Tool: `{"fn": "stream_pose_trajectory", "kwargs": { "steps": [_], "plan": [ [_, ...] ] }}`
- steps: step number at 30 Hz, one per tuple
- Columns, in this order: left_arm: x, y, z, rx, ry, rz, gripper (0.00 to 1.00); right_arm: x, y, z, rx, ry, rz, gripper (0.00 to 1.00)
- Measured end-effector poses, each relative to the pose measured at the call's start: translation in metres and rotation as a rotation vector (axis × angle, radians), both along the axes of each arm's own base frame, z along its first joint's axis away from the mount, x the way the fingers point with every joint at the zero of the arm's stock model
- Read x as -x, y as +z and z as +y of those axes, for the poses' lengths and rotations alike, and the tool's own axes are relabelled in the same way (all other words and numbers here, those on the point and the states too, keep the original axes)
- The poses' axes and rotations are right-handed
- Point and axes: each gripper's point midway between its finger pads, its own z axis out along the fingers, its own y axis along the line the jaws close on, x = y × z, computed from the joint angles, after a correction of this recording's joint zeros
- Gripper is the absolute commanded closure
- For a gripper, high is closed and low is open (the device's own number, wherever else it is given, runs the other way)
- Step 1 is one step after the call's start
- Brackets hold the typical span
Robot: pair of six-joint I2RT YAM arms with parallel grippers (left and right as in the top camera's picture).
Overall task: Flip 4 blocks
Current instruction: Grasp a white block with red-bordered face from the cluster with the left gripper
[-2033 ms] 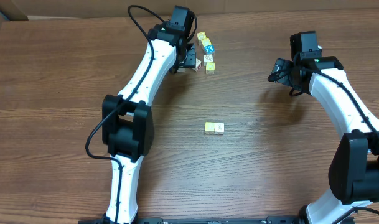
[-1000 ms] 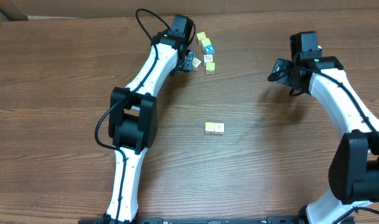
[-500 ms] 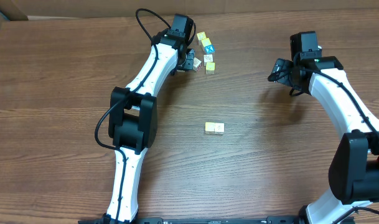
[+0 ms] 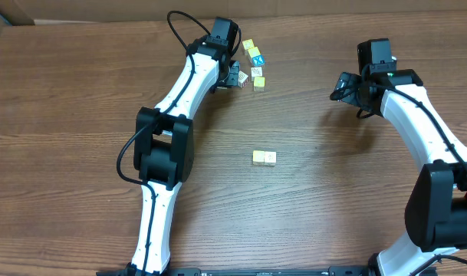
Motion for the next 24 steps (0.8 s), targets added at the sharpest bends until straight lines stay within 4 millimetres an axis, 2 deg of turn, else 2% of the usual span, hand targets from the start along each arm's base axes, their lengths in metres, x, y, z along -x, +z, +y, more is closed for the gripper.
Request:
{"fn": "stream_pose_trajectory", "kwargs": {
  "steps": [3,6,9,10,14,16,19,24],
  "plan": [
    [0.010,0.005,-0.001,0.009,-0.007,0.042,0.83,0.000,0.000,0.000,0.000,0.000,0.000,0.00],
    [0.029,0.026,-0.002,0.034,-0.020,0.095,0.82,0.000,0.000,0.000,0.000,0.000,0.000,0.00],
    [0.052,0.069,-0.004,0.075,-0.029,0.121,0.82,0.000,0.000,0.000,0.000,0.000,0.000,0.00],
    [0.064,0.091,-0.004,0.096,-0.031,0.129,0.82,0.000,0.000,0.000,0.000,0.000,0.000,0.00],
    [0.105,0.153,0.000,0.147,-0.032,0.149,0.81,0.000,0.000,0.000,-0.001,0.000,0.000,0.00],
    [0.126,0.169,0.004,0.154,-0.024,0.182,0.80,0.000,0.000,0.000,0.000,0.001,0.000,0.00],
    [0.153,0.172,0.011,0.140,-0.012,0.273,0.82,0.000,0.000,0.000,0.001,0.001,0.000,0.00],
    [0.178,0.149,0.016,0.110,0.012,0.411,0.84,0.000,0.000,0.000,0.000,0.000,0.000,0.00]
  ]
}}
